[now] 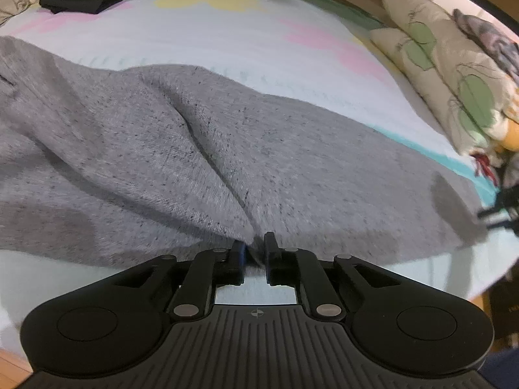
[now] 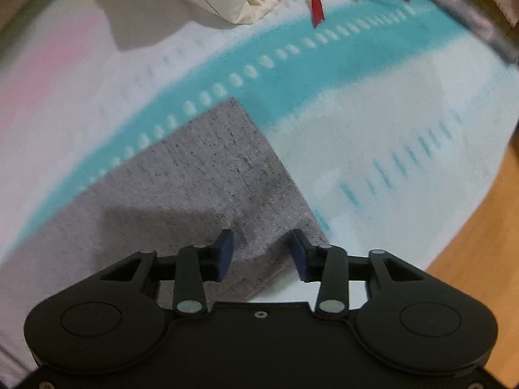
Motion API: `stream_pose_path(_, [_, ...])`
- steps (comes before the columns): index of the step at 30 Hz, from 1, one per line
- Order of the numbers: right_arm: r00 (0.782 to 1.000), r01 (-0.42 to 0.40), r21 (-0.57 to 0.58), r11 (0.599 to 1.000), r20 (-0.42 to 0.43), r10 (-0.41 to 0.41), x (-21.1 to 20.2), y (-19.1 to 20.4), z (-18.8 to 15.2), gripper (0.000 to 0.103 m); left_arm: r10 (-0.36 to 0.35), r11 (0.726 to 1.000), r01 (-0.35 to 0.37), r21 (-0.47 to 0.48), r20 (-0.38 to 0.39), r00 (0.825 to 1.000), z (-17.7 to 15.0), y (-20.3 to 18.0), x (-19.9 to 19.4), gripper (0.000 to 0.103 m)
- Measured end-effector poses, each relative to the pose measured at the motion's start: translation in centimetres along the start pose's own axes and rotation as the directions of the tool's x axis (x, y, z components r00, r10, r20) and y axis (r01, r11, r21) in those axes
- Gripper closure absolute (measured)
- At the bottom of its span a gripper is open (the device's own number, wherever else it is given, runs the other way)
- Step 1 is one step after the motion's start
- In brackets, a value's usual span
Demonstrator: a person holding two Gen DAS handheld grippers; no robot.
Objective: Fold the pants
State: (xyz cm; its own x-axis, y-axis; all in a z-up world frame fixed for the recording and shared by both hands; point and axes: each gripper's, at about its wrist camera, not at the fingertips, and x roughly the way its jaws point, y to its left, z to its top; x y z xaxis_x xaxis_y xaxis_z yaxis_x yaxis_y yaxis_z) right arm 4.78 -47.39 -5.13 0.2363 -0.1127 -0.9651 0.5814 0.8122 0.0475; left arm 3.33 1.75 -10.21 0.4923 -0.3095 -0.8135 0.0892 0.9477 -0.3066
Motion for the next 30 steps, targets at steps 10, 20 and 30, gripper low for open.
stream_pose_path(10, [0.954,-0.143,-0.231,0.962,0.228,0.196,-7.6,10.0,-1.2,0.053,0.08,0.995,-0.075,-0.058,0.09,0.993,2.7,7.6,-7.3,0.092])
stream_pose_path(20, [0.861,-0.307,-0.622,0.72,0.141,0.489,-11.0,27.2,-8.1,0.038,0.264,0.899,-0.224,-0.377,0.058,0.963,9.1,23.1,-8.6,0.092])
stream_pose_path(30, [0.783,-0.4,-0.821,0.408,-0.074,0.617,-11.5,42.6,-18.5,0.028,0.185,0.899,-0.19,-0.394,-0.051,0.981,10.6,31.4,-3.1,0.093])
